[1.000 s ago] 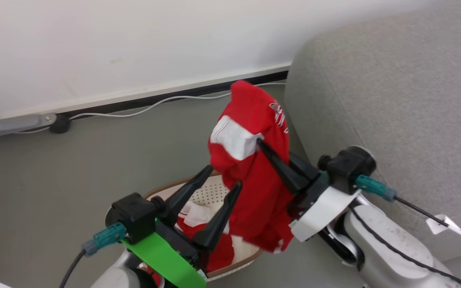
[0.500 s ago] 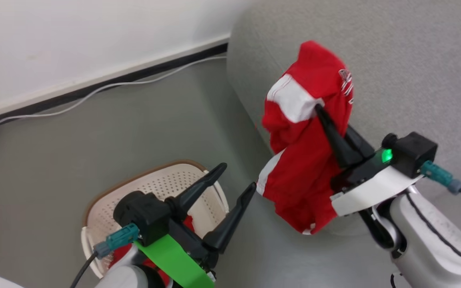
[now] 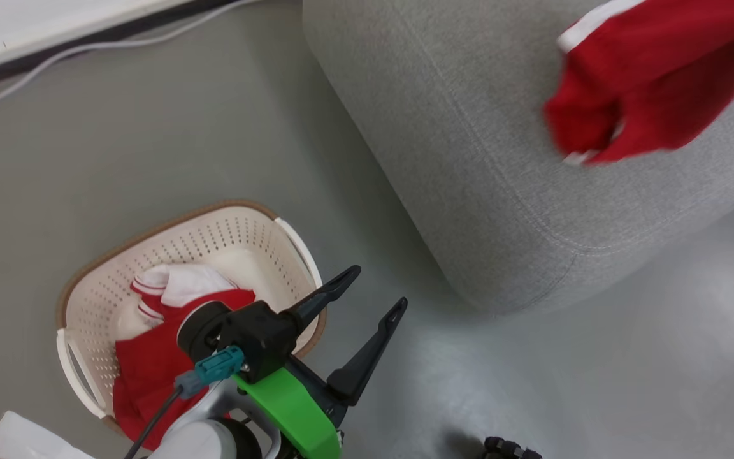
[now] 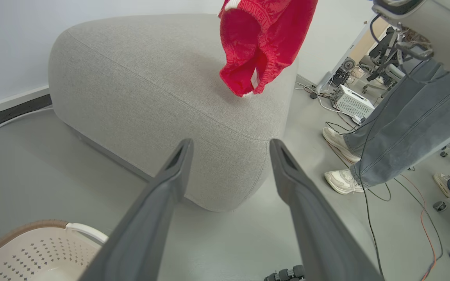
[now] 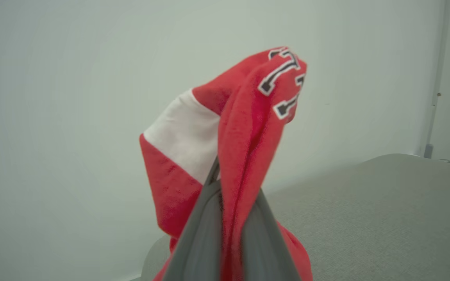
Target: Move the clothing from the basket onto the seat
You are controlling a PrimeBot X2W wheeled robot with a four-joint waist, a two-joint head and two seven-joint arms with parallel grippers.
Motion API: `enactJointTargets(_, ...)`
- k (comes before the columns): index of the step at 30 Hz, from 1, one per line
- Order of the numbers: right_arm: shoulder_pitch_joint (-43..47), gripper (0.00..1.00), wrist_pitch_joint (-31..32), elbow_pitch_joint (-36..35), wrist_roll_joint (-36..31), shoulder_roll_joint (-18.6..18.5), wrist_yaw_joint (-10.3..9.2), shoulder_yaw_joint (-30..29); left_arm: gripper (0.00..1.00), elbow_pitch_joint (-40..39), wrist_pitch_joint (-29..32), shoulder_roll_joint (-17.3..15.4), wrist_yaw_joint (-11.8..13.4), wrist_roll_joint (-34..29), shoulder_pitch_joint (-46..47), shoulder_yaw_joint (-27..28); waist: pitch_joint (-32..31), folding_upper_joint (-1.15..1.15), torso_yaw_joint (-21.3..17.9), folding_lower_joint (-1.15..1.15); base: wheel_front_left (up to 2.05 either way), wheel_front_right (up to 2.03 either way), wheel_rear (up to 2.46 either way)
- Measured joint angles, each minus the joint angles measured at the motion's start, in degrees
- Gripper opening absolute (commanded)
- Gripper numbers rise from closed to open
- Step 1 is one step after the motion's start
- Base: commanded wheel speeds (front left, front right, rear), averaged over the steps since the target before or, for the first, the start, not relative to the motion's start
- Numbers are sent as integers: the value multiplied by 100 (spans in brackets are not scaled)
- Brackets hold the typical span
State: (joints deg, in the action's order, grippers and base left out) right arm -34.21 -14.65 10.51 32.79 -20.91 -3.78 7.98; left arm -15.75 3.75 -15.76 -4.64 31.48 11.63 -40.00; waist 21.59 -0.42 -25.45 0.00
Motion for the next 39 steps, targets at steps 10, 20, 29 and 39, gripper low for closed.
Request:
enactJointTargets(10,-1327,0,107,1058,945,-311,-245,-1517,100,-249,468,-165,113,-154,185,-137,812,0,304,0,0,0,0)
enactJointTargets(20,-2398,0,62,1589,1358,-569,-290,-2215,100,-655,810,-467,326,-466,342,77,1611,0,759,0,0,0,0)
enactJointTargets(29,-2924,0,20,1929,1294,-410,-287,-2028,100,-1076,939,-643,523,-547,421,390,2383,0,899,1,0,0,0)
enactJointTargets(39,-2855,33,4,2560,971,302,-15,-1722,100,-1098,849,-681,575,-554,514,644,2897,0,865,1,0,0,0)
